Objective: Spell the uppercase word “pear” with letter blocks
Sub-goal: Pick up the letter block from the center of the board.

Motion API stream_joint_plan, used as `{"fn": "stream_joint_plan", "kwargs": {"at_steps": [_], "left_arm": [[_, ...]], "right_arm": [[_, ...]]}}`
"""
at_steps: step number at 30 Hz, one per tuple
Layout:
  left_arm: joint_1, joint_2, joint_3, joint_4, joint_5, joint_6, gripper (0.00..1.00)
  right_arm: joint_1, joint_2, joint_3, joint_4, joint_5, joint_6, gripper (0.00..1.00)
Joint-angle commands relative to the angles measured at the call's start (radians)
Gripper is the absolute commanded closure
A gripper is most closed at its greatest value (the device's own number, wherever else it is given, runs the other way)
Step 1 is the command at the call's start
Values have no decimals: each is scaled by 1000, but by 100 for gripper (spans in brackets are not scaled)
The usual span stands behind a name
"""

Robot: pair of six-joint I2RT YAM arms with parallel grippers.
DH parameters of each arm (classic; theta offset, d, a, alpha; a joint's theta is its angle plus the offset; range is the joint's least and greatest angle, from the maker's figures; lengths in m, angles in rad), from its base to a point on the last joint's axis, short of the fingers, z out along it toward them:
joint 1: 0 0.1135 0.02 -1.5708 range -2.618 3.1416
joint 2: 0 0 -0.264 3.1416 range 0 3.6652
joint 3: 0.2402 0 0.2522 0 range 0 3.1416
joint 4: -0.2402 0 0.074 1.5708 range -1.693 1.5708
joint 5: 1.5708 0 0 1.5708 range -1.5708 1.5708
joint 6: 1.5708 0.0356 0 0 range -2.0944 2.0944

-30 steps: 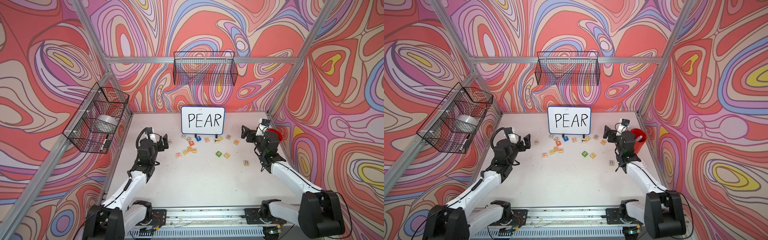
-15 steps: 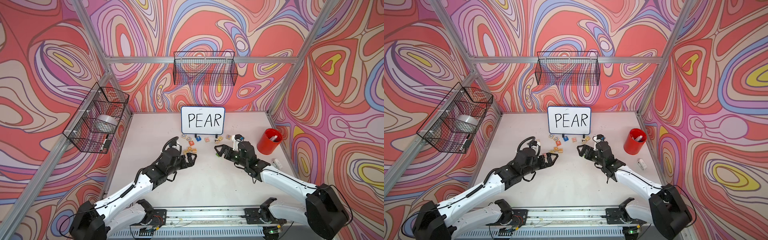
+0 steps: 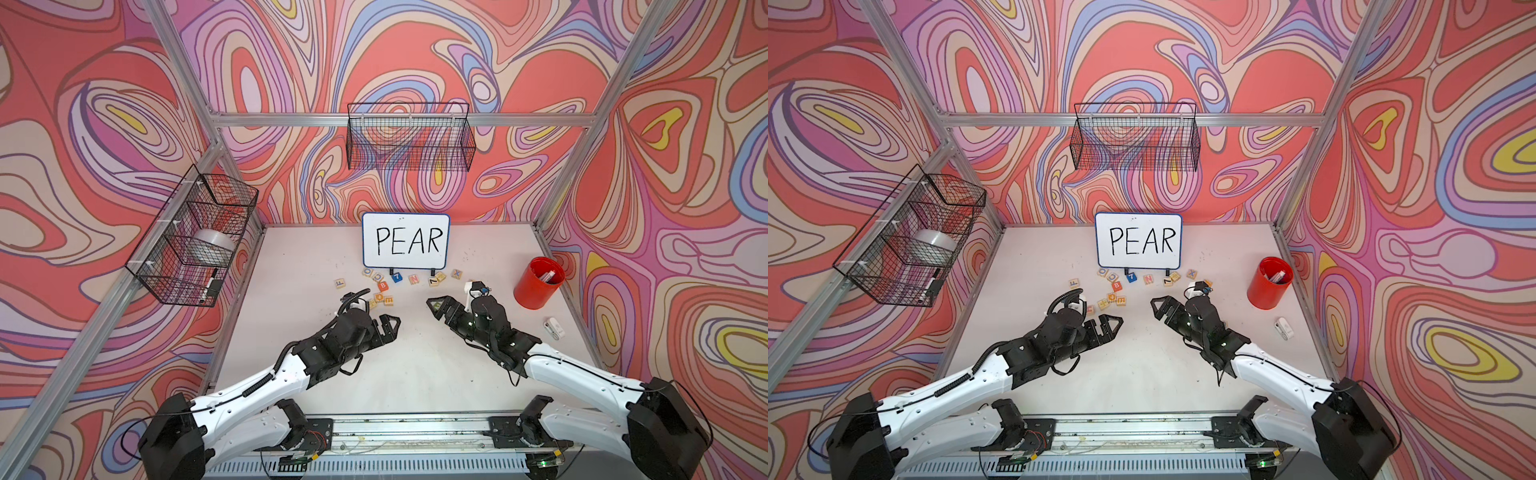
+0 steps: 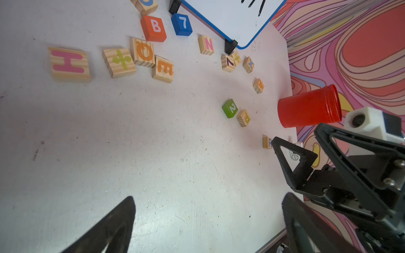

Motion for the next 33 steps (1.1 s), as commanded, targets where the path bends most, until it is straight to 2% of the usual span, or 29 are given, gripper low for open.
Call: {"fn": "stream_joint_plan", "kwargs": {"at_steps": [1,3,6,8,15,23,33], "left_arm": [[-4,-42,-43,92,16,-2,0],[-4,-70,-58,100,-21,12,0],[-3,-108,-35,-5,-141,25,0],[-4,-129,-7,-72,-197,70,0],[-4,-148,139,-313,-352,240,0],[-3,-163,150,-337,-339,322,0],[-4,-194,140,-324,-324,403,0]], "right_arm": [[2,1,51,-135,108,15,2],[3,29,121,-293,200,21,5],[2,103,236,-519,330,37,9],[2,155,280,-583,374,31,13],[2,316,363,-659,442,66,15],[2,418,383,-627,509,102,18],[-28,556,440,-599,508,99,19]]}}
